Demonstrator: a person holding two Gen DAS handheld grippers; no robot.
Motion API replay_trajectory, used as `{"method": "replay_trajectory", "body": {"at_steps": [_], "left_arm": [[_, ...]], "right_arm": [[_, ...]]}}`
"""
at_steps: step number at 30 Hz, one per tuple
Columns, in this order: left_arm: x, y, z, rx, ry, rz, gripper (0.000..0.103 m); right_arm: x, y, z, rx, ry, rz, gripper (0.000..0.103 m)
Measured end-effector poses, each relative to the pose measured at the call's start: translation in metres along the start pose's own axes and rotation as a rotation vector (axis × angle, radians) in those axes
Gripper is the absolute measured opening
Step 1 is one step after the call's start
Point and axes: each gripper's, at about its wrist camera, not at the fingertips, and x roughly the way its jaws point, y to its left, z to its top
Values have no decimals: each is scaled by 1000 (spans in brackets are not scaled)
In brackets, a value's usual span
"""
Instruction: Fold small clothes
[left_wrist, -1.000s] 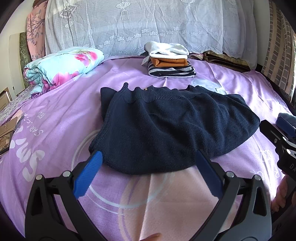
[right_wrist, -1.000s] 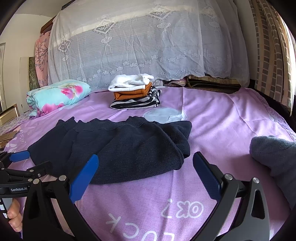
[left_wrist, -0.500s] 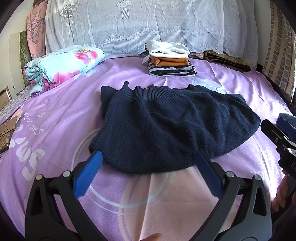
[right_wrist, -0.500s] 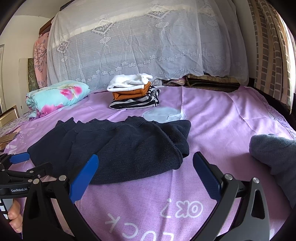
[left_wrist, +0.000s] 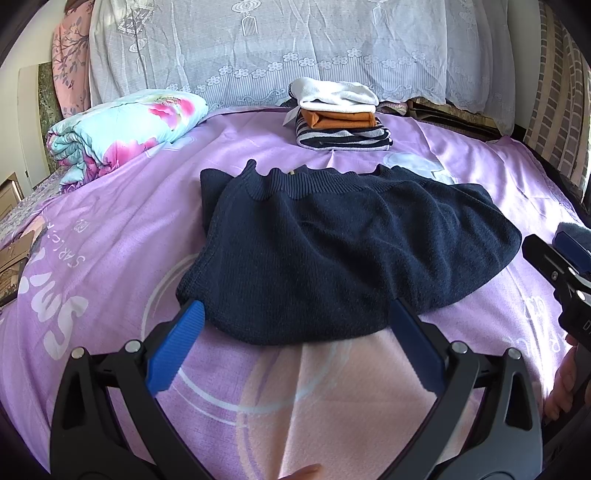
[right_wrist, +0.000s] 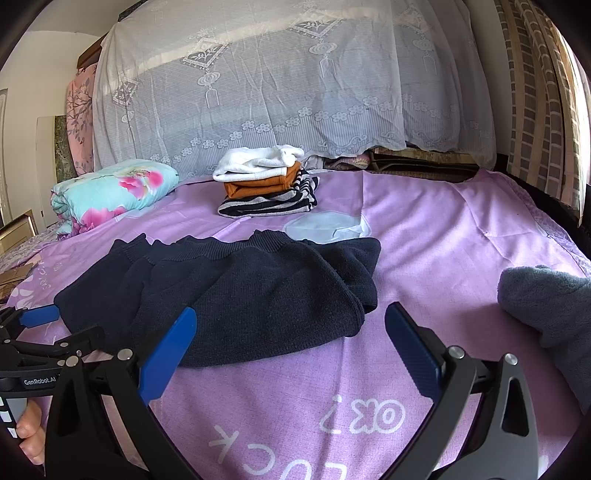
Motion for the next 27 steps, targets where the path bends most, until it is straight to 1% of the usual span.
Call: {"method": "replay_trajectory", "body": {"at_steps": [13,27], "left_arm": [[1,0,2,-4,6,-5,101],[4,6,3,-24,34,-16,101]], "right_arm": [[1,-1,0,0,1,2,102],[1,-2,1,2,3,5,102]]}}
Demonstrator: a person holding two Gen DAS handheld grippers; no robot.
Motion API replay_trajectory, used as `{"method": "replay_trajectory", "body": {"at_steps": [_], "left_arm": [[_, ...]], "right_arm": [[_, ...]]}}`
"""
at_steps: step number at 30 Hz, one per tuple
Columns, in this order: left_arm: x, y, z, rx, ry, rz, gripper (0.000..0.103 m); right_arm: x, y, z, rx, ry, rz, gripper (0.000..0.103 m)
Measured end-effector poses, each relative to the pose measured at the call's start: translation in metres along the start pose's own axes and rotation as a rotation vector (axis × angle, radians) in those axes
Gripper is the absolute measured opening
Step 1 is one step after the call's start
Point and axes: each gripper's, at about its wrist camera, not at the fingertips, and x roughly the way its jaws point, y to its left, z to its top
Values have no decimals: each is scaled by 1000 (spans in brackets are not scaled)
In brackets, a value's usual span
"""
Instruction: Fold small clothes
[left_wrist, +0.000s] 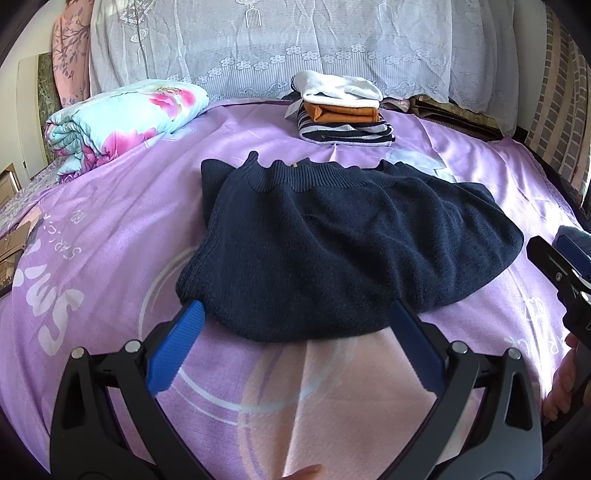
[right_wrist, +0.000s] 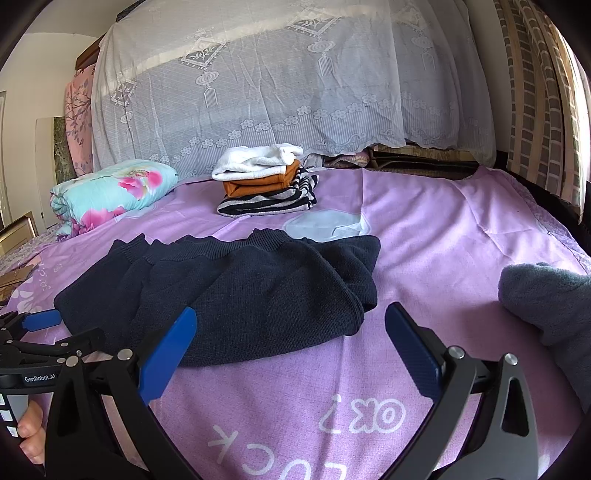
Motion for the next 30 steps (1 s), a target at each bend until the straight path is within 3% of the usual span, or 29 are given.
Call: {"method": "replay_trajectory", "body": {"at_steps": [9,13,15,18,23,26,30], "left_arm": [[1,7,4,-21,25,-26,101],[-4,19,11,-32,29,-45,101],[-11,29,17,-33,3,-9,101],[-17,45,31,-46,-21,13,101],[0,68,74,-77,-21,-10,101],[34,73,99,-98,50,-69,101],[88,74,116,-153,178,-156,100]], "right_arm": [[5,-4,-2,20,20,9,102],[12,-7,1,33,65,82,102],[15,-3,9,3,79,129,102],[26,11,31,-102,76,128,102],[97,21,83,-184,170,126,102],[152,15,103,-130,292,128,102],[204,6,95,-78,443,95,102]]}}
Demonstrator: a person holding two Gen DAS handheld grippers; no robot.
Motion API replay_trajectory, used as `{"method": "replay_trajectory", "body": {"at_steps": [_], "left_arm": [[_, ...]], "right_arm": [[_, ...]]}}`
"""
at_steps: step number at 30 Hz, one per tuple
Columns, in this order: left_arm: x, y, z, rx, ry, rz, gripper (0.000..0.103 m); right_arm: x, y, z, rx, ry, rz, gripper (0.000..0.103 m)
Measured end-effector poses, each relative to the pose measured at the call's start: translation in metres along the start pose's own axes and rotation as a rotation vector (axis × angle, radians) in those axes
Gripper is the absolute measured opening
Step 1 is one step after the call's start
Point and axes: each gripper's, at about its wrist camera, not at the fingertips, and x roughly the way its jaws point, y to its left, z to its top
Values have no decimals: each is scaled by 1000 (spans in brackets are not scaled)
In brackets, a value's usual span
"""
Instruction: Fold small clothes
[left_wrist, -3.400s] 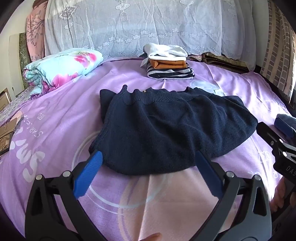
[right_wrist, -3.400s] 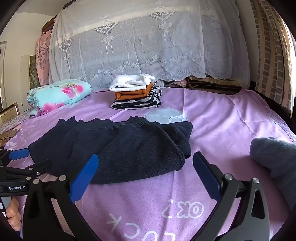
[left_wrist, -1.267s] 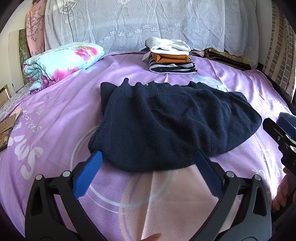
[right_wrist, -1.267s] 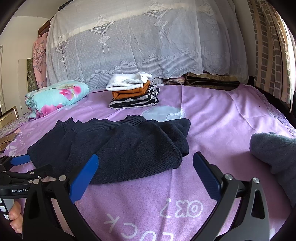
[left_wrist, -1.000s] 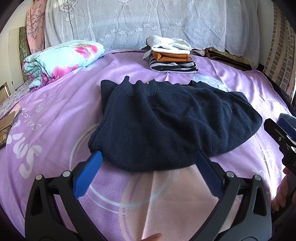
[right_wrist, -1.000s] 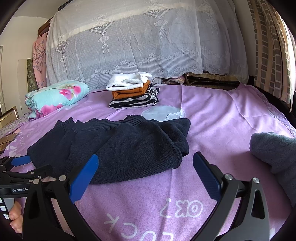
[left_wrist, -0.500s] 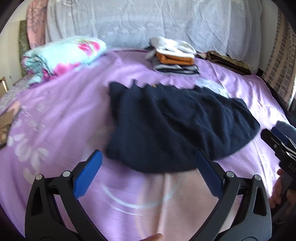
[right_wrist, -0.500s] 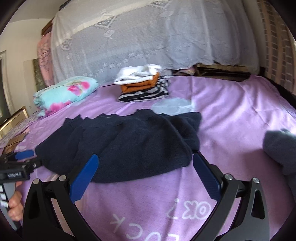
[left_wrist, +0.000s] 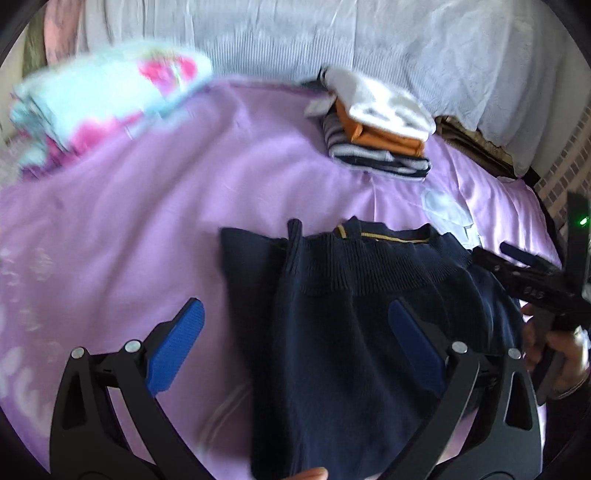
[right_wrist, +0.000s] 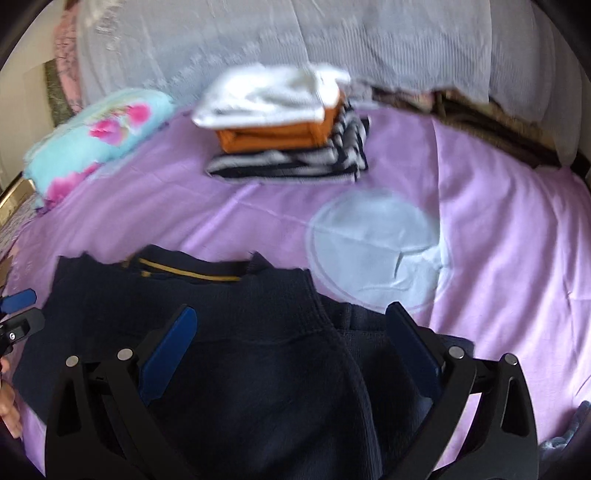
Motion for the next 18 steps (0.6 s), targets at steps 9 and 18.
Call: {"method": "replay_trajectory", "body": {"at_steps": [9,18], "left_arm": [[12,-15,-14,132,-51,87,19],[-70,-9,-70,205,-87,-104,11]], "right_arm": [[-15,-18,-26,16,-109,47,13],[-165,-8,-115,-80,-221,229,11]]}}
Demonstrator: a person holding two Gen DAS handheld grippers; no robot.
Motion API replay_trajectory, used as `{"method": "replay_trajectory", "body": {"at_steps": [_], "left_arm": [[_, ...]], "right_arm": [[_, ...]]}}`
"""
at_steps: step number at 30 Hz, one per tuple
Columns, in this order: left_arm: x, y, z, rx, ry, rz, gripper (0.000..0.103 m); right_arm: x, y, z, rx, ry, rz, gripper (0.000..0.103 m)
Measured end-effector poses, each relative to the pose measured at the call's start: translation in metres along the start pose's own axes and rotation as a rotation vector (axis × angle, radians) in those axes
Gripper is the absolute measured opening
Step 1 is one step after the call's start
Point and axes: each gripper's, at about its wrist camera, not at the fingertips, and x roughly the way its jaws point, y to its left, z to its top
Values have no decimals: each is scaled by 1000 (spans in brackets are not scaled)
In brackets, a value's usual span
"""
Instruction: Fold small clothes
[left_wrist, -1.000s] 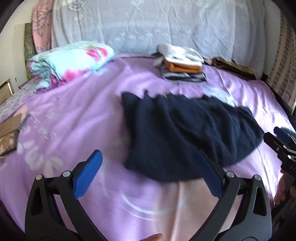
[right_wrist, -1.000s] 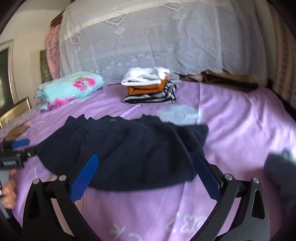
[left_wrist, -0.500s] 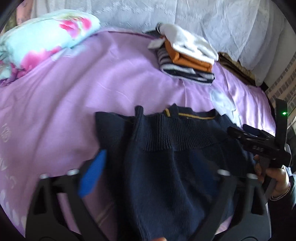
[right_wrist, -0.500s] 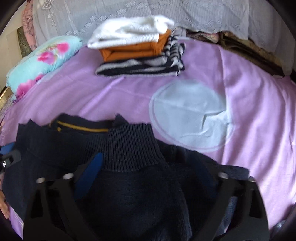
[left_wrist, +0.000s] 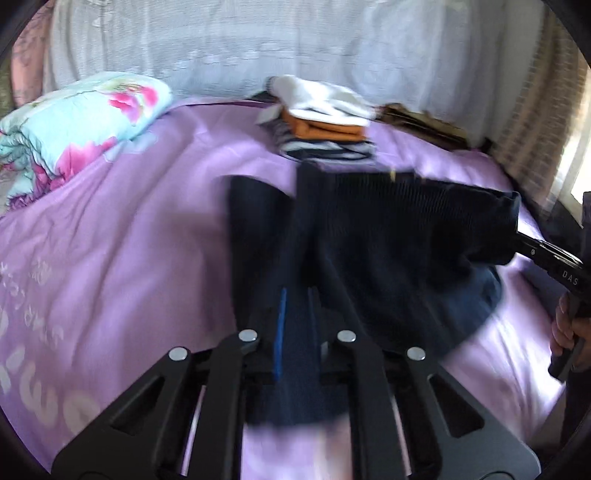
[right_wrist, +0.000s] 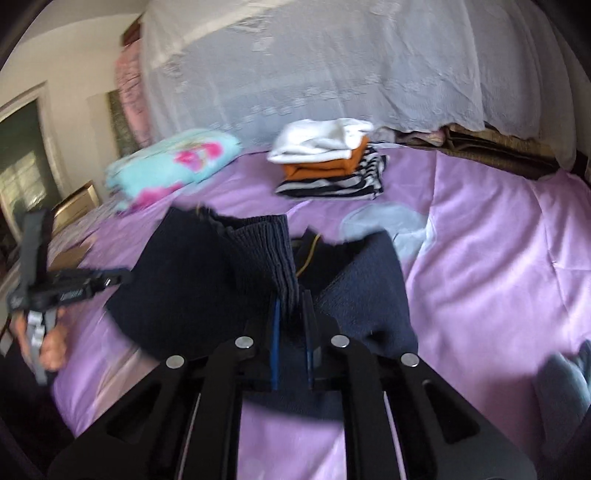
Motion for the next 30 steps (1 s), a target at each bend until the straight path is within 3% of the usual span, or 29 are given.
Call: {"method": "replay_trajectory", "body": {"at_steps": [4,5,6,8,10,11,12,14,17,20,22,24,28,30], "left_arm": [[-35,4,-41,37,15,-13,14],[-42,10,-49,27,18,-10,23],[-48,16,-52,13,17,2,44],[-58,30,-52,-34,-10,38,71],[-65,41,-44,-80,-28,45,73],[-64,44,-38,-93,-27,45,76],[-63,46,-32,-103,-28,52,78],[-54,49,-14,-116,-29,69,84],[-22,58,18,-134,8,58,88],[29,70,46,-156,104,33,90],[59,81,53,-213,162,20,90],[82,88,54,-267,220,-44,88],[95,90,60,-243,215,-95,89],[96,97,67,-271,195,-163,89]], "right_arm": [[-50,16,-57,-64,115,45,10],[-58,14,-69,-66,140,37,10],[-64,11,-78,-62,174,43,10],[-77,1,-91,-35,181,15,11],[-87,-11,-90,16,132,-42,17],[-89,-20,-84,60,107,-62,27],[-89,-28,-77,97,79,-77,48],[-81,-45,-55,173,-9,-96,75],[-39,-63,-23,212,-10,-75,76],[18,-79,1,225,50,-97,76],[51,-94,8,257,97,-121,76],[70,-107,4,323,130,-128,77],[101,-136,-13,527,178,-26,79],[104,-139,-15,553,142,1,80]]}}
